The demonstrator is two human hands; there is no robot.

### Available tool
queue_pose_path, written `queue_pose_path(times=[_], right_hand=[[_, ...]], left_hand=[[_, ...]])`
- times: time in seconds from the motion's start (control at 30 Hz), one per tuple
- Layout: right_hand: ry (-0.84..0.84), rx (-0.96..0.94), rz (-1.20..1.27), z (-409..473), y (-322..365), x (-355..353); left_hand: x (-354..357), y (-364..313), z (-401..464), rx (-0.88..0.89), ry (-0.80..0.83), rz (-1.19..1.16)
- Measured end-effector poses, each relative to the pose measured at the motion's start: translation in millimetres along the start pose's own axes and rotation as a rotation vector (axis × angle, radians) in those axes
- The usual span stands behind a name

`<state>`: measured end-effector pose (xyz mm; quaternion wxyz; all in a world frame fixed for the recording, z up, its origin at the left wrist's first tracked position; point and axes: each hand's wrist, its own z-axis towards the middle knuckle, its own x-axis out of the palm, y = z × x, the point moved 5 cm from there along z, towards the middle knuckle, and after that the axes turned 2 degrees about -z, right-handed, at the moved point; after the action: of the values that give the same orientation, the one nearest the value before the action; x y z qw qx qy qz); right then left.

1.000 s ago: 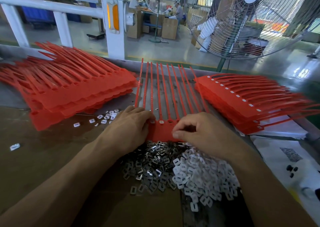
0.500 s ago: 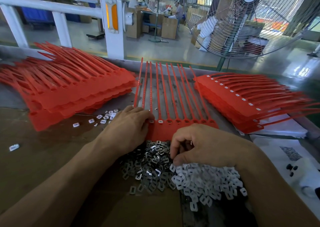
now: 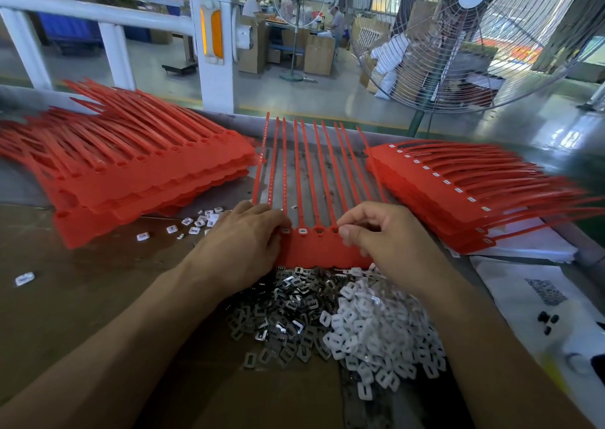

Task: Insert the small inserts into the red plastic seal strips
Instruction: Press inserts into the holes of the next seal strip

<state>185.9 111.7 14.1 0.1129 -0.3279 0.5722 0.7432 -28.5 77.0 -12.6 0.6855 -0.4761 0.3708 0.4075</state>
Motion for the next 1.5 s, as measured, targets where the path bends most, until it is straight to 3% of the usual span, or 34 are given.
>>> queue_pose_path(times=[0.2,0.5,0.93,1.5], right_hand=[[-0.086,0.066,0.027,5.8,-12.2,2.2],[-0.189,0.020,-0.058,20.4,-12.1,17.1],[-0.111,0.075,-0.256,29.8,-7.4,29.1],[-0.145,0.012,-0.294,29.4,-5.9,29.6]], left_hand=[[0.5,-0.9,-0.6,0.004,-0.003,0.003],[0.3,-2.2,-1.0,-0.006,0.000,0.021],[-1.3,-8.0,-2.0,-0.017,0.015,0.040],[-1.8,-8.3,-2.1,-0.020,0.022,0.035]])
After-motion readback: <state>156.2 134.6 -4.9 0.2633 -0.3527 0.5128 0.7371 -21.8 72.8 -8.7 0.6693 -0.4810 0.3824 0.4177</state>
